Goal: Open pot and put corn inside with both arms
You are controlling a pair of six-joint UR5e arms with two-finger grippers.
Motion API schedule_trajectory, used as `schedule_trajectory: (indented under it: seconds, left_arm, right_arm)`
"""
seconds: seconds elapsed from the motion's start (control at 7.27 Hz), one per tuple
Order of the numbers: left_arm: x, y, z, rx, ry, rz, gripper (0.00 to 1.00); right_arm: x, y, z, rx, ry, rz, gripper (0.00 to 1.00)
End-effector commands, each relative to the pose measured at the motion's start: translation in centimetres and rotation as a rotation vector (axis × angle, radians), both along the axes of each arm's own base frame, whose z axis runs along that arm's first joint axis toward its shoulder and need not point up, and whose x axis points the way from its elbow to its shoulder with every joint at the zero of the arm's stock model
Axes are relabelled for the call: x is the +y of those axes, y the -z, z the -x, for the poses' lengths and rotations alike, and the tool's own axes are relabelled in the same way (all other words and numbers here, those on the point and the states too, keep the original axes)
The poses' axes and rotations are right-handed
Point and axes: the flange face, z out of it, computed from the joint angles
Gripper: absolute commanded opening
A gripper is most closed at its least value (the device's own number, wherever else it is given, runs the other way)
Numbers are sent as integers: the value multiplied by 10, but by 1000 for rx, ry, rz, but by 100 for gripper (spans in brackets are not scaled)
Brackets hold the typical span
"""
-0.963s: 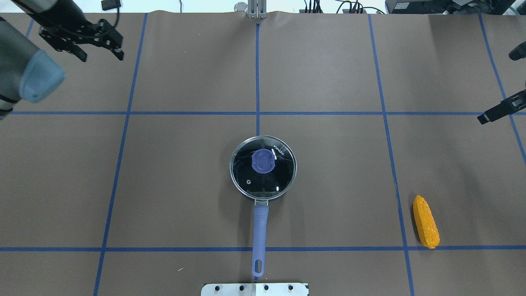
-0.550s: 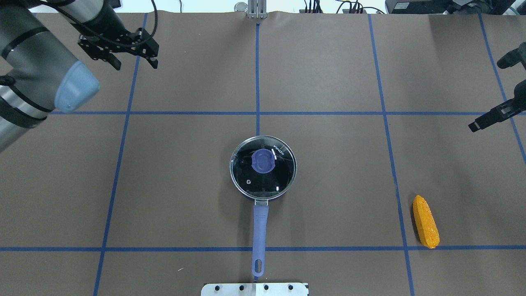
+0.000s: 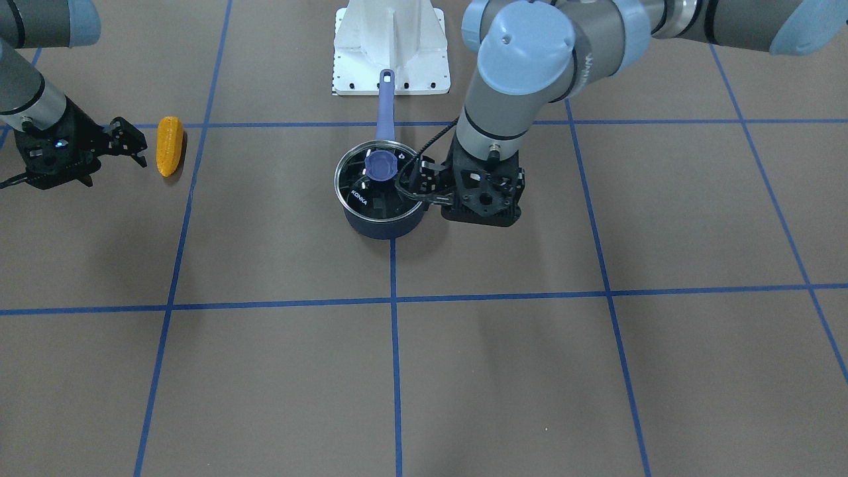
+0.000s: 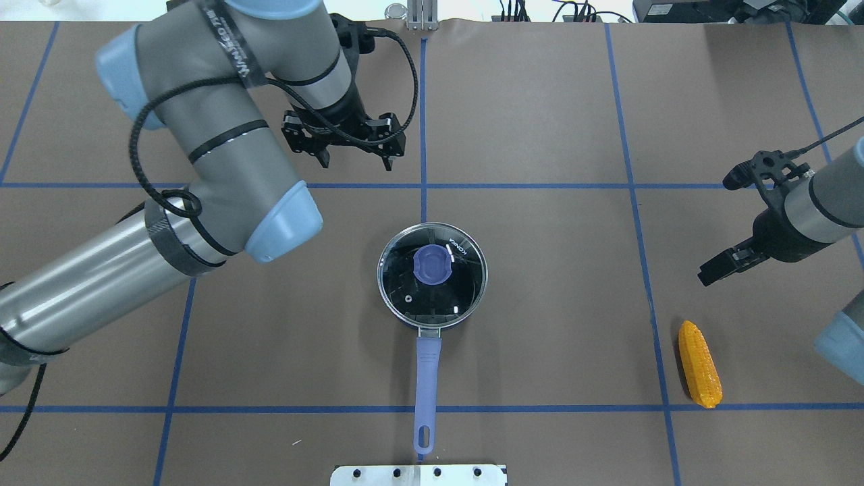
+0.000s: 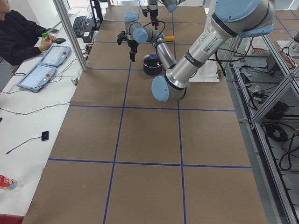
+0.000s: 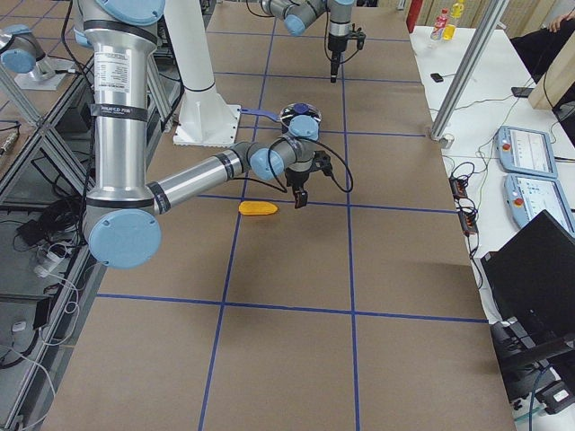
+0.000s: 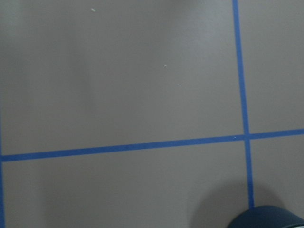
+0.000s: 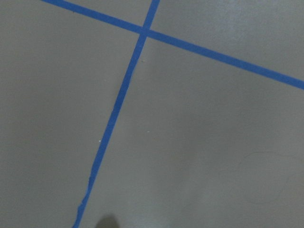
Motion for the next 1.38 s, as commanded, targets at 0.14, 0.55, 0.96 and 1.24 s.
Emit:
schedule_trajectory:
  seconds: [0.14,0.55,0.96,1.24]
  left_arm:
    - [33,25,-40,27,-75,-30,99]
    - [54,22,-65,12,-143,-88,99]
    - [63,18,-80,-5,-152,-95,98]
    - [66,18,-82,-4,-156,-95,98]
  right_arm:
    - [28,-15,23,62,46,-6,100]
    - [51,-5,46,54,73,17,100]
    - [65,-4,59,56,105,25,100]
    - [74,-11,65,78,97,53,100]
